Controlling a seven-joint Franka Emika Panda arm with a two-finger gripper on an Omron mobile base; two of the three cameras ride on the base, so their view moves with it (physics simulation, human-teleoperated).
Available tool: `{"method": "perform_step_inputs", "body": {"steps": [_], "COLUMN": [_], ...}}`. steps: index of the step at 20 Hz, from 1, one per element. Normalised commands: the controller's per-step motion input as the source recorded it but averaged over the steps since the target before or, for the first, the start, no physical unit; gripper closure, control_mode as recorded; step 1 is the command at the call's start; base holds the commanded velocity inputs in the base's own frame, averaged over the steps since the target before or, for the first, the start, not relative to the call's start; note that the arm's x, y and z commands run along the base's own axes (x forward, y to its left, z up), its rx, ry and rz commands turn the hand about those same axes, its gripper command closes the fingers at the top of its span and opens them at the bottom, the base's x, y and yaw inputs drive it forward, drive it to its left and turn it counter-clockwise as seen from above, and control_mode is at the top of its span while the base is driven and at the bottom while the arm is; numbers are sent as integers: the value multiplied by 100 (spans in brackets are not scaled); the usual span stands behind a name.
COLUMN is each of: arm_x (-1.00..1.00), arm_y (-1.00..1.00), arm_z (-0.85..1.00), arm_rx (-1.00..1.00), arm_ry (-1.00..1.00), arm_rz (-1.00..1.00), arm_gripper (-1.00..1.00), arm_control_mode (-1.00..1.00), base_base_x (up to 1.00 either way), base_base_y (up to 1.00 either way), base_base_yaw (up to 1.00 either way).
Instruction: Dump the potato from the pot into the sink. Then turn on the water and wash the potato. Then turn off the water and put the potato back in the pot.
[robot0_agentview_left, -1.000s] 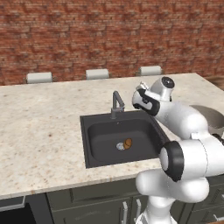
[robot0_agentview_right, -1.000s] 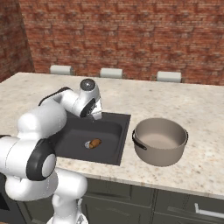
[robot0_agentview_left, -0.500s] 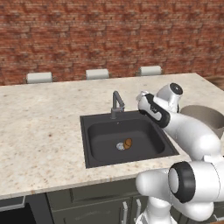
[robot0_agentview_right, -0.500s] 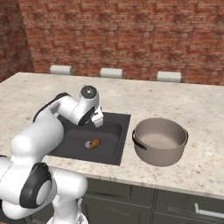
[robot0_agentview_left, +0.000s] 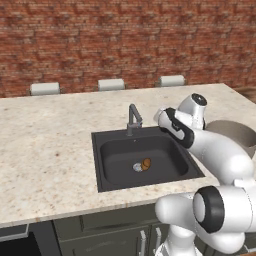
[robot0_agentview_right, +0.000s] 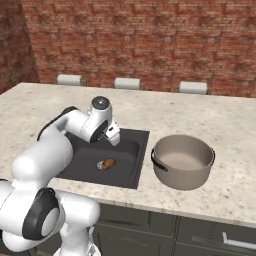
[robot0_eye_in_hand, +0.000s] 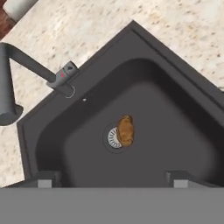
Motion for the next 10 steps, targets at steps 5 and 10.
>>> {"method": "perform_step_inputs", "body": {"steps": [5,10], "arm_x": [-16,-1], "arm_y": [0,0], "arm_z": [-26,-38], "arm_rx": [-1,0], "arm_ry": [3,1], "arm_rz": [17,15], "arm_gripper": [-100,-100], "arm_control_mode": [-100,-100], "base_base_x": [0,0], "base_base_y": [0,0], "base_base_yaw": [0,0]}}
